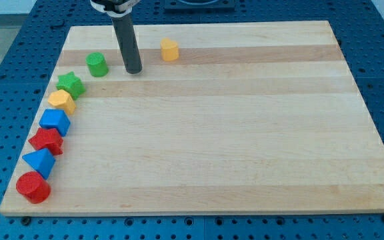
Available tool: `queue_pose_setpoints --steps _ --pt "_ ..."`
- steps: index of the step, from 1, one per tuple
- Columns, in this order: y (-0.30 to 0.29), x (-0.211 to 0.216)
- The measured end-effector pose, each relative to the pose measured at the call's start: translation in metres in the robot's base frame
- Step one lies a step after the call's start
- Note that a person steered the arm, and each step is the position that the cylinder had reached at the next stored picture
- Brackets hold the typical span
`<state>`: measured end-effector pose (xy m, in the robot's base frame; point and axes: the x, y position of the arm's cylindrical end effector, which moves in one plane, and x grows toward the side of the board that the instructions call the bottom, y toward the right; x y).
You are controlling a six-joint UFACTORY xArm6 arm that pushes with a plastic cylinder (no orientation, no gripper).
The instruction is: Slide the green circle closer to the line of blocks
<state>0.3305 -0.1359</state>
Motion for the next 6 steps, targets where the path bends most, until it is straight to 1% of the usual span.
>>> queue_pose_setpoints --steps 2,6 --pt "-0.008 -0.013" --pt "-0.068 -0.013"
